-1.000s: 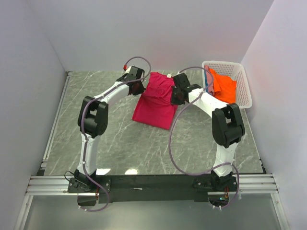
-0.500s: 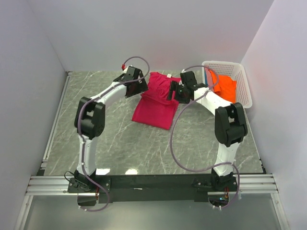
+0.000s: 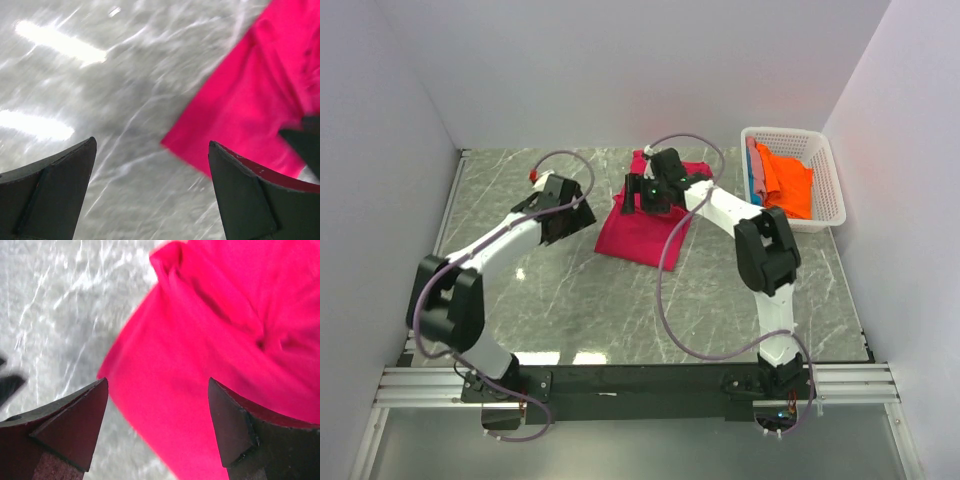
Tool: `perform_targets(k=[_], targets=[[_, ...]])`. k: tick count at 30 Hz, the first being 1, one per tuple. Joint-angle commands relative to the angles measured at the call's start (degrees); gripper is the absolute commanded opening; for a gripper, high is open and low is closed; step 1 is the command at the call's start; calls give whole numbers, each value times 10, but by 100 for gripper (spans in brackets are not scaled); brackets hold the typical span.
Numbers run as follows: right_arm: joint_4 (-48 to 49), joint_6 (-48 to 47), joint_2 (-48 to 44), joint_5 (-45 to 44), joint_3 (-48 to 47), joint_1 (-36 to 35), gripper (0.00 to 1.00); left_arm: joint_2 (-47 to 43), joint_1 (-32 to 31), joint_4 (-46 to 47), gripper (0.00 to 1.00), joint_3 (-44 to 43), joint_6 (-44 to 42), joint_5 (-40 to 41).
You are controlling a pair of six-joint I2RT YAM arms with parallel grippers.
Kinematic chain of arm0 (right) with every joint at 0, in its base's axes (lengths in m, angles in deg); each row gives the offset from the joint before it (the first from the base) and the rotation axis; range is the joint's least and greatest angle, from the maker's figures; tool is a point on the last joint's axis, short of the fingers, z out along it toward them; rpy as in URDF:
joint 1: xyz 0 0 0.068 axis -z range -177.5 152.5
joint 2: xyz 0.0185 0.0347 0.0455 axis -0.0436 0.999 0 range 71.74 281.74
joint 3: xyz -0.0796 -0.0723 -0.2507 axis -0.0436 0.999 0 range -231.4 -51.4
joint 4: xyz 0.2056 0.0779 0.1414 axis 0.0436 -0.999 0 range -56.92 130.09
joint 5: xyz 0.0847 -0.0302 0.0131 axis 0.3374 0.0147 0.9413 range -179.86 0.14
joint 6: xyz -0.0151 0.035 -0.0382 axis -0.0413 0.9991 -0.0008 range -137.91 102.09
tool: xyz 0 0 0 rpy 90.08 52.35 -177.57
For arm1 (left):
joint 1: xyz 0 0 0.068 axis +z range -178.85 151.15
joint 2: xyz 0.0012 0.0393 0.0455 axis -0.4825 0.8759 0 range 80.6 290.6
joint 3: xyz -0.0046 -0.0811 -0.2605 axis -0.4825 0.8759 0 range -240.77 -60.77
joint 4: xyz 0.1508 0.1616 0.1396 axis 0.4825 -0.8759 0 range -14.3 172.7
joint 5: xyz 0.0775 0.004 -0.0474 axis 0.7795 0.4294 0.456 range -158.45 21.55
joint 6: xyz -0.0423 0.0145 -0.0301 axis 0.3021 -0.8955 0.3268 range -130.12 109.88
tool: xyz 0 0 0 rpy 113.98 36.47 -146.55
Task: Fold and stack the t-shirts
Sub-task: Fold the tshirt
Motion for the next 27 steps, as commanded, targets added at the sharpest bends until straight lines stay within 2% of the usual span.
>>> perform_targets(k=[1,7,12,18,22,27], targets=[[-9,-9,39,-28,-67,-1,87,-73,2,3,99,62,36,16],[-59,-20,98,-59,-157,-2,87,-123,8,-18,99,107,54,41],[-12,-24,71,-35,-93,-7,87,-138,10,-15,99,120,57,45],[-7,-70,33,-50,-76,-22,87,-133,10,-10,99,131,57,34],[-6,-108,4,-89,-45,-43,87,-135,11,8,99,152,64,10],[2,-104,7,-87,-27,-52,87,-137,11,6,99,165,64,6]])
